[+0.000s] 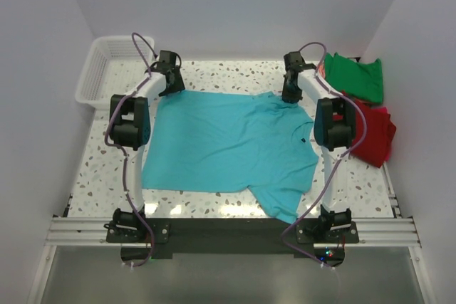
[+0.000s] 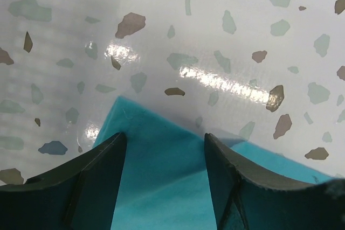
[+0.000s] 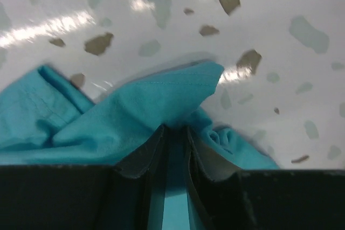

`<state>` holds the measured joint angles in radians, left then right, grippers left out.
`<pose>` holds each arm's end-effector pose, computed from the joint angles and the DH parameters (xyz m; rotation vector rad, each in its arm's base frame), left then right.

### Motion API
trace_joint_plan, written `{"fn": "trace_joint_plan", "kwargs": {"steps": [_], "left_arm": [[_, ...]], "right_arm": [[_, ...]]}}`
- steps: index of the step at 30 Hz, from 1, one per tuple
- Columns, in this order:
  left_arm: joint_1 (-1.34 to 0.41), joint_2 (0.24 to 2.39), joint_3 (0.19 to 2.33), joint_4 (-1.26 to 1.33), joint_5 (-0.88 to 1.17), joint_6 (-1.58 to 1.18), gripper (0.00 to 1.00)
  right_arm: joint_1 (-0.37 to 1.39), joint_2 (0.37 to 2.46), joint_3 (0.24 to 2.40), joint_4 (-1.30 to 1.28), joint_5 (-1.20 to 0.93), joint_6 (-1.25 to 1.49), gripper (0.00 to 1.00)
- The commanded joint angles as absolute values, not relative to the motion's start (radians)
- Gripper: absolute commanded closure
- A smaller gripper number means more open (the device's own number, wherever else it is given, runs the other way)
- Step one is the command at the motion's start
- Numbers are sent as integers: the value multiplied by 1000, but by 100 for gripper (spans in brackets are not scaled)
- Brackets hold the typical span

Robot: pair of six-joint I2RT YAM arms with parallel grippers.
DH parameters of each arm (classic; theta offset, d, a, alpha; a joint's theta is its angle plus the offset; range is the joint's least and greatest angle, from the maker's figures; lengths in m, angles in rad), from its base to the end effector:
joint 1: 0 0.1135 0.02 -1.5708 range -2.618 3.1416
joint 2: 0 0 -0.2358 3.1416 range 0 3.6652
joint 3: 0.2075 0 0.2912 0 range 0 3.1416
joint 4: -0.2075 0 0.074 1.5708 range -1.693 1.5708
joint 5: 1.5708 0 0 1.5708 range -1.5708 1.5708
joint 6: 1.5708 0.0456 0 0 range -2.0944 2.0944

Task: Fold and stack the t-shirts
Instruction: Flatten the tshirt out

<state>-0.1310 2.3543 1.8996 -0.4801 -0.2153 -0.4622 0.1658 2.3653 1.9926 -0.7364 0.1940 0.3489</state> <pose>0.5358 -0.0608 0.1139 -0.4945 2.4251 0.0177 0.5226 0.0785 0.1245 0.3022 2.6293 -0.0907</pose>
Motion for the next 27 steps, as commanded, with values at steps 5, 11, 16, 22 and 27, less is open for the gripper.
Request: {"fn": "trace_joint_plan", "kwargs": {"steps": [5,11,16,22,27], "left_arm": [[-127,2379,1819,-681,-288,-543,34],[-126,2376,1825,-699,-294,-543,34],[-124,2373,1838,-758,-351,-578,34],[-124,2333,1792,-752,-361,-615,34],[-126,2325,1792,-727,-331,-598,35]], "right_arm": [[166,2261,1806,-910,328,354,79],[166,2347,1880,-942,331,362,79],[167,2470,2086,-1101,377,397,91],[172,2298,1935,-1013,396,431,90],[213,2146,1827,-826,368,405,75]]}}
